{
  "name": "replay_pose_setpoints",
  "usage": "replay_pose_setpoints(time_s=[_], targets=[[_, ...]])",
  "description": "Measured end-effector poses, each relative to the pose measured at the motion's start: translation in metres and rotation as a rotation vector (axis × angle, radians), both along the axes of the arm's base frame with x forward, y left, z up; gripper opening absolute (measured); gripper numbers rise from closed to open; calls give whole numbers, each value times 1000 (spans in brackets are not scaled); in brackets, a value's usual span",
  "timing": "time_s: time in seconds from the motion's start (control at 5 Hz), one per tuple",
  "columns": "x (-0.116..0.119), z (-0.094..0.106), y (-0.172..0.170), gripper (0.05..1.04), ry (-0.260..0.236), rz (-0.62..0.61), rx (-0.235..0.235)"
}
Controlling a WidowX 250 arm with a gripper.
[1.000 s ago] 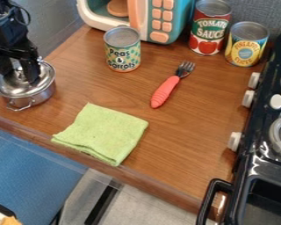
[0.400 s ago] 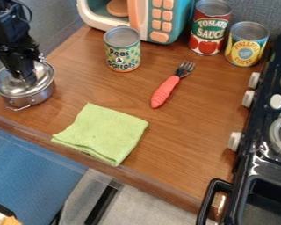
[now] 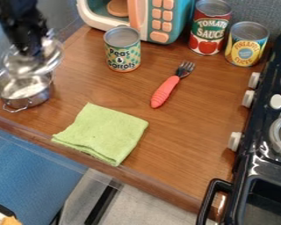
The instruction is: Place the pot lid next to the cloth
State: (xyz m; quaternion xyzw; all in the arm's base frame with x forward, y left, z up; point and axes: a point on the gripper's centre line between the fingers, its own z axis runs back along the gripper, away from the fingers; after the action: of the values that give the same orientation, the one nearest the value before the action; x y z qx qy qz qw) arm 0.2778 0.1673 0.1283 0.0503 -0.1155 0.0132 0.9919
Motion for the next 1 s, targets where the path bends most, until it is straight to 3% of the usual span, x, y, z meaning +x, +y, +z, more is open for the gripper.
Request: replay_pose_setpoints(time_s=[0.2, 0.4, 1.0], targets=[[-11, 0, -45, 289, 0, -82, -36], [-16, -16, -83, 289, 36, -168, -52], [18, -30, -176, 289, 4, -412, 2]])
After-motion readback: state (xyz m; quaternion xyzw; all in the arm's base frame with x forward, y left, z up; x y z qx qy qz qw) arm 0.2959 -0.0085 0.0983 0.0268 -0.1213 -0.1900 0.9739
